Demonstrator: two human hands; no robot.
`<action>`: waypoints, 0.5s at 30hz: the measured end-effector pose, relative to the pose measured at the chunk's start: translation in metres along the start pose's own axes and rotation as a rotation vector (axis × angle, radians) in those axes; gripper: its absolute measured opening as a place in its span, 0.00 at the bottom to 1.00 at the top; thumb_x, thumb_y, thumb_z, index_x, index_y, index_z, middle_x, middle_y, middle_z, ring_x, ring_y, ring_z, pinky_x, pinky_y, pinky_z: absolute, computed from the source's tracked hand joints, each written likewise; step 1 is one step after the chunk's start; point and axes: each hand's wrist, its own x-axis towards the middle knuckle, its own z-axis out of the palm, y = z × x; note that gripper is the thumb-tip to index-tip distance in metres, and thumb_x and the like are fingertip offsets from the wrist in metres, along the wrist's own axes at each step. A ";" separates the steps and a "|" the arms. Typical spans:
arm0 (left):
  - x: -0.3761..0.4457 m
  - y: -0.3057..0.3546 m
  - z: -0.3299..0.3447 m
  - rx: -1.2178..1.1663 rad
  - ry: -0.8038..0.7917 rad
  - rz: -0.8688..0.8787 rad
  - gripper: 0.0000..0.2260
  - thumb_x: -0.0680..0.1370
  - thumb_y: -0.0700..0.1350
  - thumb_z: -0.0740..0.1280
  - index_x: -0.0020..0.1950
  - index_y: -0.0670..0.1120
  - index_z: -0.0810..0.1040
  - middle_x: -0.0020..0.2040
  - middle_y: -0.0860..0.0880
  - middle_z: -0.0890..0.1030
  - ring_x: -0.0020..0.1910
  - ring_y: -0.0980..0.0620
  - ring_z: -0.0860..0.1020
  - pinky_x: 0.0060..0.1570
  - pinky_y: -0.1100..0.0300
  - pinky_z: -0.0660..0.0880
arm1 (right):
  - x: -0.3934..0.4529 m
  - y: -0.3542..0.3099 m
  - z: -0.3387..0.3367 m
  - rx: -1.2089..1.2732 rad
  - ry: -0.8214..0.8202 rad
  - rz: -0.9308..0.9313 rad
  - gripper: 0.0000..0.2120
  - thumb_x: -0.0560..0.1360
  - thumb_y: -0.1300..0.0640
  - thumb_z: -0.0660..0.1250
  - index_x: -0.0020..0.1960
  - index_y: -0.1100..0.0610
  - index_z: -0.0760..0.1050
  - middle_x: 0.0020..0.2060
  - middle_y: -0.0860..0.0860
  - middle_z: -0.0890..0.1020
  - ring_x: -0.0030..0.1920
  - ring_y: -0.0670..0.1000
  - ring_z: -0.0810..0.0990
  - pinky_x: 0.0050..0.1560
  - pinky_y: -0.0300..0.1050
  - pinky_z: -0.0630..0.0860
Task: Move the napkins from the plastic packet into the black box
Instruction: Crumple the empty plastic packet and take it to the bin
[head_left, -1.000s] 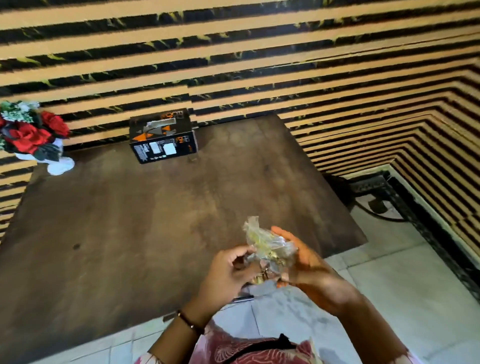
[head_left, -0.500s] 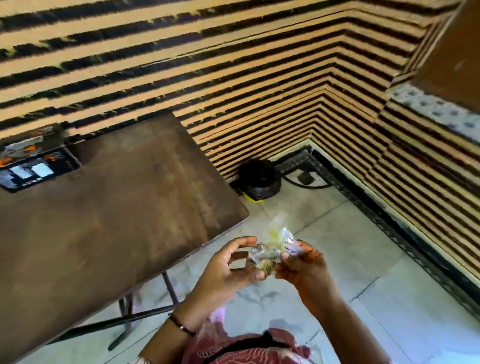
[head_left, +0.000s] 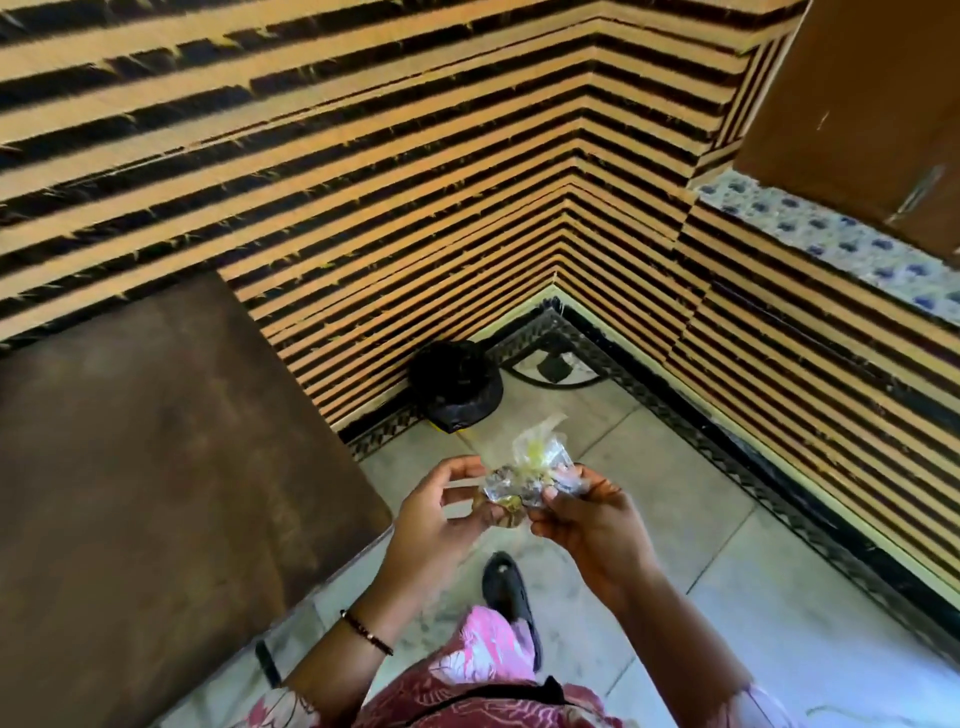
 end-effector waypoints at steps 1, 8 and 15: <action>0.021 -0.001 0.003 -0.008 0.028 0.013 0.17 0.71 0.42 0.73 0.55 0.55 0.74 0.55 0.57 0.78 0.54 0.61 0.77 0.50 0.66 0.75 | 0.021 -0.011 0.002 -0.026 -0.010 -0.005 0.06 0.72 0.73 0.63 0.41 0.65 0.75 0.29 0.56 0.80 0.27 0.49 0.79 0.30 0.41 0.79; 0.136 0.003 0.024 -0.033 0.089 -0.010 0.10 0.73 0.42 0.70 0.52 0.52 0.76 0.50 0.55 0.81 0.48 0.61 0.79 0.45 0.73 0.73 | 0.122 -0.075 0.014 -0.262 -0.022 -0.032 0.07 0.72 0.73 0.63 0.41 0.63 0.75 0.34 0.58 0.79 0.32 0.51 0.79 0.33 0.42 0.79; 0.204 -0.002 0.020 -0.086 0.112 -0.104 0.14 0.71 0.51 0.70 0.53 0.46 0.79 0.50 0.50 0.83 0.49 0.57 0.80 0.49 0.65 0.76 | 0.196 -0.107 0.017 -0.187 -0.017 0.047 0.06 0.74 0.71 0.62 0.44 0.63 0.76 0.33 0.55 0.81 0.32 0.51 0.79 0.36 0.44 0.79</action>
